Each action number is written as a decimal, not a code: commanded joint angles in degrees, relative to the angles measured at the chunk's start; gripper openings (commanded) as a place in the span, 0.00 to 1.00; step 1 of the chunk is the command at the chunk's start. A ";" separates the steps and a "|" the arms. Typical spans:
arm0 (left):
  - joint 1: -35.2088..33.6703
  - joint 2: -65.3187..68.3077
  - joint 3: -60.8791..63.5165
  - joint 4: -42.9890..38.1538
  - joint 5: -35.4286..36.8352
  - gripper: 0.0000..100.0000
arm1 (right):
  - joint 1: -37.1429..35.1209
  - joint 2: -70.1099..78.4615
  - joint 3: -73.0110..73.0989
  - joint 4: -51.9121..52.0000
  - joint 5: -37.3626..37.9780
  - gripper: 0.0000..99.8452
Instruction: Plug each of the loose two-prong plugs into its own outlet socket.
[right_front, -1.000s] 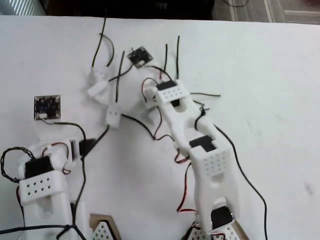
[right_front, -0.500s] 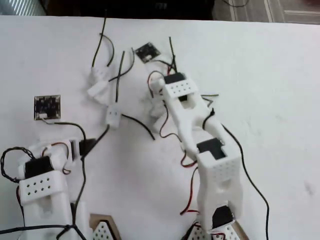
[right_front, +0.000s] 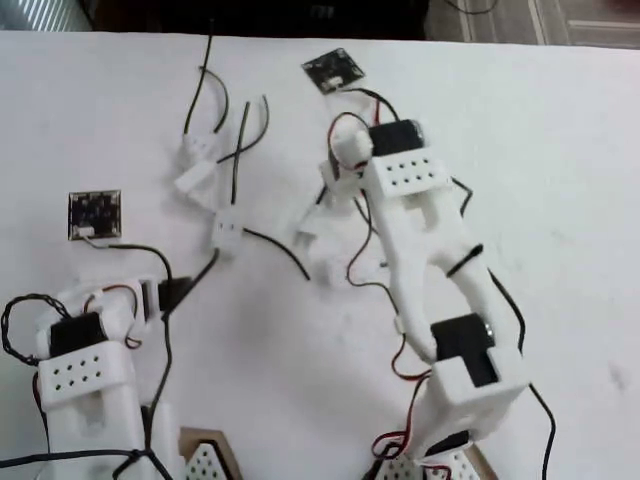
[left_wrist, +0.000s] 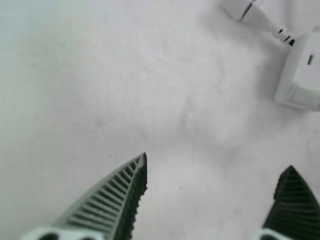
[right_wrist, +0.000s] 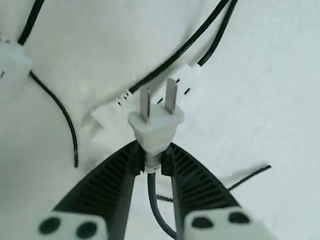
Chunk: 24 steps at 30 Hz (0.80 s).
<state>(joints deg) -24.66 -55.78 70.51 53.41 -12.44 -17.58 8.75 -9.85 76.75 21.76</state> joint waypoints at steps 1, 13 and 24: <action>0.66 -1.27 -0.18 -0.79 -0.62 0.38 | 1.54 -5.85 2.90 3.47 19.60 0.02; 0.66 -1.10 -0.09 -1.05 -0.62 0.38 | 4.88 -19.56 30.77 1.98 57.85 0.02; 0.66 -1.01 -0.09 -1.05 -0.62 0.38 | 9.01 -22.90 51.08 -17.98 89.14 0.02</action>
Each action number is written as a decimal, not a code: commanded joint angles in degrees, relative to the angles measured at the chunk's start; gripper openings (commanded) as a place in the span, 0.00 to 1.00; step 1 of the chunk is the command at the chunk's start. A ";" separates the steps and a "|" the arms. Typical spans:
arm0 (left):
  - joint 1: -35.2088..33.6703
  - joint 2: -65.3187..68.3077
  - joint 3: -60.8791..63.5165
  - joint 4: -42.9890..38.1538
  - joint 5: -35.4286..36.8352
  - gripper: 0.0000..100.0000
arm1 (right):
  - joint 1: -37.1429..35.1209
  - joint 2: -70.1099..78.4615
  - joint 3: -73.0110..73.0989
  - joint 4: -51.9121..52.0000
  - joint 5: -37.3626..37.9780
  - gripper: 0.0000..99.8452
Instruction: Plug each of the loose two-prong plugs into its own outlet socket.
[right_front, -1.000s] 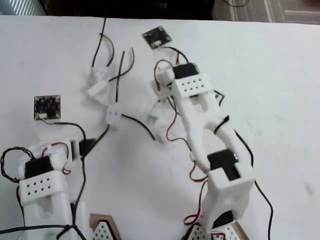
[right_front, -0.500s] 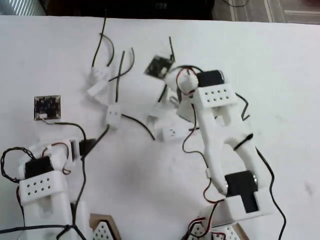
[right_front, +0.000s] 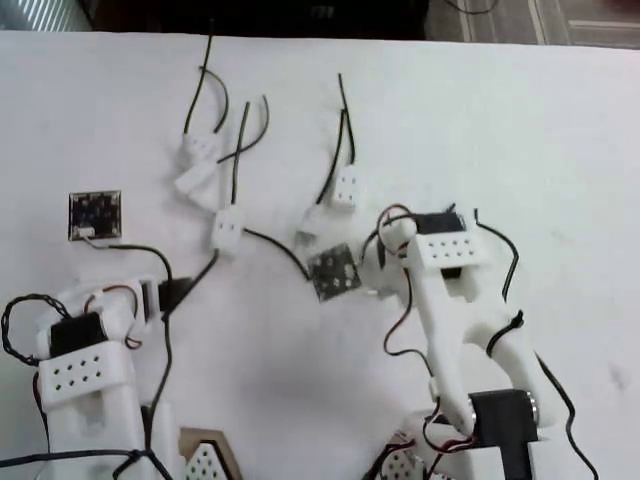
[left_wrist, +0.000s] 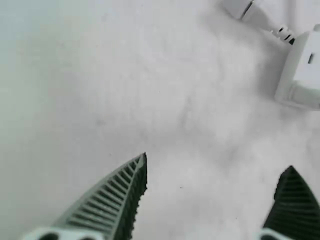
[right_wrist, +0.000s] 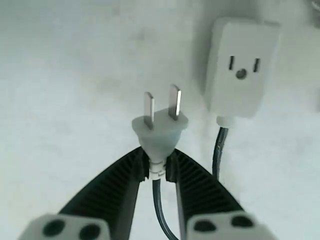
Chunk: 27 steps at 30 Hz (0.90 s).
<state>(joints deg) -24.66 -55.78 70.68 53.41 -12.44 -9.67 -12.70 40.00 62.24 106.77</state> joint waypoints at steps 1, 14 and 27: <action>0.66 -1.01 -0.26 -1.05 -0.62 0.38 | 1.19 -1.01 1.41 -3.74 4.04 0.02; 0.66 -1.01 -0.26 -1.05 -0.62 0.38 | 4.00 -9.63 1.58 -3.65 -7.38 0.11; 0.66 -1.01 -0.26 -1.05 -0.62 0.38 | 4.70 -23.08 4.31 -0.40 -64.62 0.02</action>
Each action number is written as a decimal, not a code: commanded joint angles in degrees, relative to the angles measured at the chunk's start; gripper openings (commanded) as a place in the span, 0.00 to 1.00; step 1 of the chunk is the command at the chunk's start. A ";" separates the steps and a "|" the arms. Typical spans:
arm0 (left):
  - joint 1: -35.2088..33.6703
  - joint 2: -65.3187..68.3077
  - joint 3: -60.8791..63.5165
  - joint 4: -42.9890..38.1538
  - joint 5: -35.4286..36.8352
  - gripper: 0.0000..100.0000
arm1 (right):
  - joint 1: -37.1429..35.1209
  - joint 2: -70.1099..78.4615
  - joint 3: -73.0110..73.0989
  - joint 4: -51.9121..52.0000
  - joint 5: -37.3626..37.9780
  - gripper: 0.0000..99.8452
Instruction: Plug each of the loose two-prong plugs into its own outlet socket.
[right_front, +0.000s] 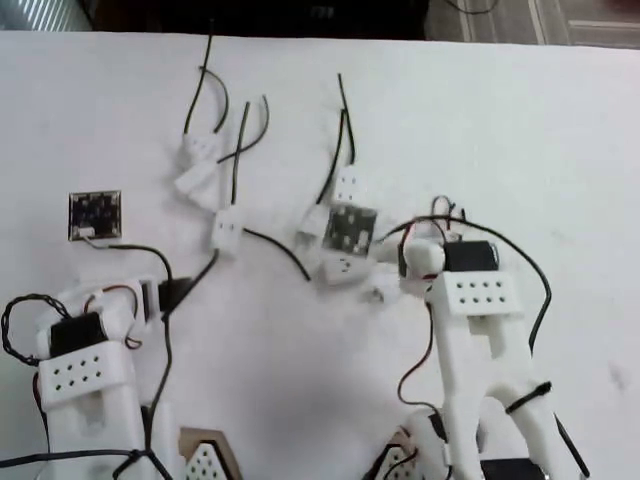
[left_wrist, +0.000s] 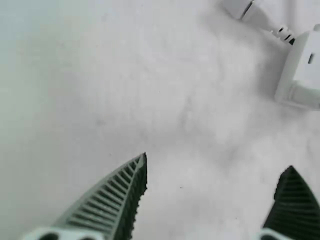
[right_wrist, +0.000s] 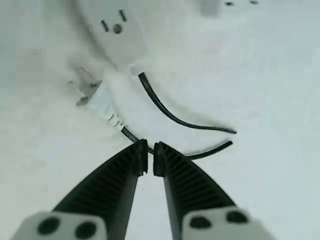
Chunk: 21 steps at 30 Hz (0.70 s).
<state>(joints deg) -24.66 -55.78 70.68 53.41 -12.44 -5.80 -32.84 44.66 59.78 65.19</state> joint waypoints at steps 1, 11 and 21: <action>0.66 -1.01 -0.26 -1.05 -0.62 0.38 | 0.75 -3.12 -0.44 2.86 -30.77 0.03; 0.66 -1.01 -0.26 -1.05 -0.70 0.38 | -2.07 -3.12 2.73 8.40 -74.37 0.21; 0.66 -1.27 0.44 -1.14 -0.70 0.38 | -6.64 7.60 0.62 6.46 -91.52 0.26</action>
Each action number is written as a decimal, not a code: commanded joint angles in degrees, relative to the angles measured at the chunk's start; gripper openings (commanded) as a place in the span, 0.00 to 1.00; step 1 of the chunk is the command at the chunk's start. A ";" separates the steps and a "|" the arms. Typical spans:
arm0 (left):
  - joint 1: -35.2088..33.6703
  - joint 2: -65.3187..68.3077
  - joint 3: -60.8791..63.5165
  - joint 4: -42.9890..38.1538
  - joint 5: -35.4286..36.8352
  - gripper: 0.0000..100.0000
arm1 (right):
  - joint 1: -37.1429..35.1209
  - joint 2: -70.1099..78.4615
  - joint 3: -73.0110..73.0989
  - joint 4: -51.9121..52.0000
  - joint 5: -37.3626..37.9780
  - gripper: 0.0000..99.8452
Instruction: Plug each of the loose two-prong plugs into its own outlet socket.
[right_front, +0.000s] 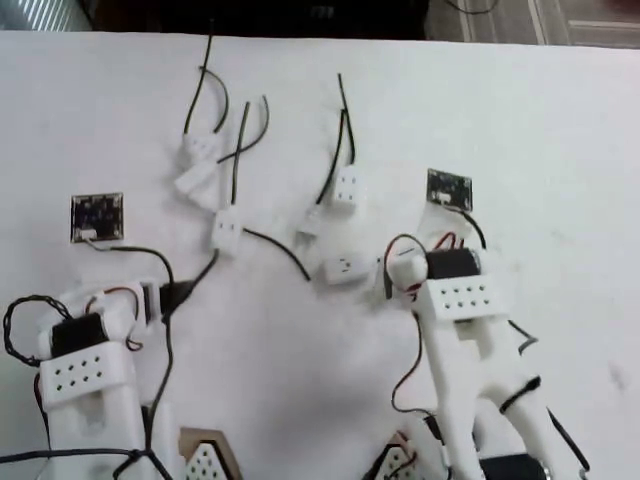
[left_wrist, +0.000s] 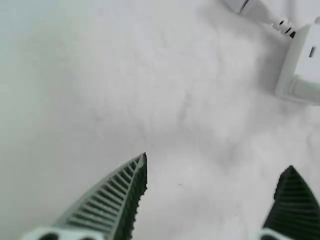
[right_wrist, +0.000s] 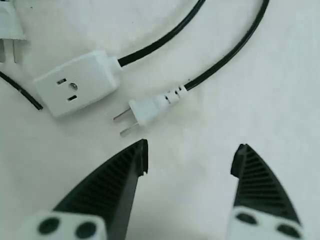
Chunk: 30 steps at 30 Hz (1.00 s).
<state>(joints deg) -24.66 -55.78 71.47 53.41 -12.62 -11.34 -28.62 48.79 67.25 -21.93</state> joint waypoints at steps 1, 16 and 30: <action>0.66 -1.27 -0.35 -1.14 -0.53 0.38 | -1.01 5.23 -5.10 -0.84 -5.98 0.26; 0.66 -1.27 -0.35 -1.14 -0.53 0.38 | -0.84 22.81 -14.59 -3.74 -17.58 0.24; 0.66 -1.27 -0.26 -1.14 -0.53 0.38 | -0.75 34.33 -17.58 -8.22 -17.67 0.10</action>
<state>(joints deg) -24.66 -55.78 71.47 53.41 -12.70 -11.43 5.14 32.97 59.78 -39.34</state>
